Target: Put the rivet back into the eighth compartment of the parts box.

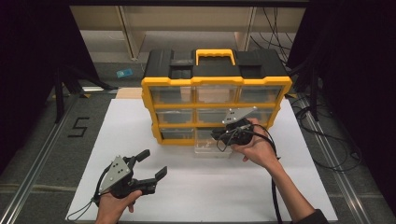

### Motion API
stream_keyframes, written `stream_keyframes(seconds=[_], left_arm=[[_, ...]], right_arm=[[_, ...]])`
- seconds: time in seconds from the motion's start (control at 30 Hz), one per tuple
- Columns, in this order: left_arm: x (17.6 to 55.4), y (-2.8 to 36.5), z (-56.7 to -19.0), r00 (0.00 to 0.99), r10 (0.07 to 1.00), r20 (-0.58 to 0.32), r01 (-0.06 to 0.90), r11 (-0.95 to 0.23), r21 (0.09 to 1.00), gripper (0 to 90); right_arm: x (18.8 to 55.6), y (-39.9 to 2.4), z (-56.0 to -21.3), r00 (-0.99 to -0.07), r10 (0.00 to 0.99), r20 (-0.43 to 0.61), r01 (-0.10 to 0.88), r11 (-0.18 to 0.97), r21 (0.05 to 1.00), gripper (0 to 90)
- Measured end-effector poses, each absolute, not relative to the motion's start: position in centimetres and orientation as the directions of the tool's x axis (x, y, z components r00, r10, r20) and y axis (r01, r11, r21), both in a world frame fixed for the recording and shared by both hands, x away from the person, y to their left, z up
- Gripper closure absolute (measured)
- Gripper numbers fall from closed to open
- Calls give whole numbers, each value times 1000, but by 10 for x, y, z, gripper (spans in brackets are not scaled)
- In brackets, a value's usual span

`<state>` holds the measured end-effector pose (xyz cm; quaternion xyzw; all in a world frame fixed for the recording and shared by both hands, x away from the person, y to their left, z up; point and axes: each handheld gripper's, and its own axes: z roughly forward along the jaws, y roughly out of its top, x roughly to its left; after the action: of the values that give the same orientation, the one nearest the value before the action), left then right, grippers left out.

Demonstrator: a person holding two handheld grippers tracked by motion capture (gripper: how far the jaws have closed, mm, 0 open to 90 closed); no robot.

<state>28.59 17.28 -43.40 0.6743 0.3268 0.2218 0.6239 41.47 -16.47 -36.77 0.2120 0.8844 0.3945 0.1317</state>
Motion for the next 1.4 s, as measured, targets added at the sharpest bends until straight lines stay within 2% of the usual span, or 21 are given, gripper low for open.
stream_keyframes(seconds=[0.6,0.7,1.0,1.4], left_arm=[[286,173,-434,688,718,-108,164,-8,986,168],[286,172,-434,688,718,-109,164,-8,986,167],[286,173,-434,688,718,-108,164,-9,986,168],[287,172,-435,691,714,-110,159,-2,987,168]], right_arm=[[420,-166,-383,-874,481,-66,297,637,712,828],[420,-165,-385,-861,506,-56,325,632,704,828],[424,-165,-391,-877,476,-69,295,645,704,828],[426,-165,-396,-880,471,-56,309,660,685,827]])
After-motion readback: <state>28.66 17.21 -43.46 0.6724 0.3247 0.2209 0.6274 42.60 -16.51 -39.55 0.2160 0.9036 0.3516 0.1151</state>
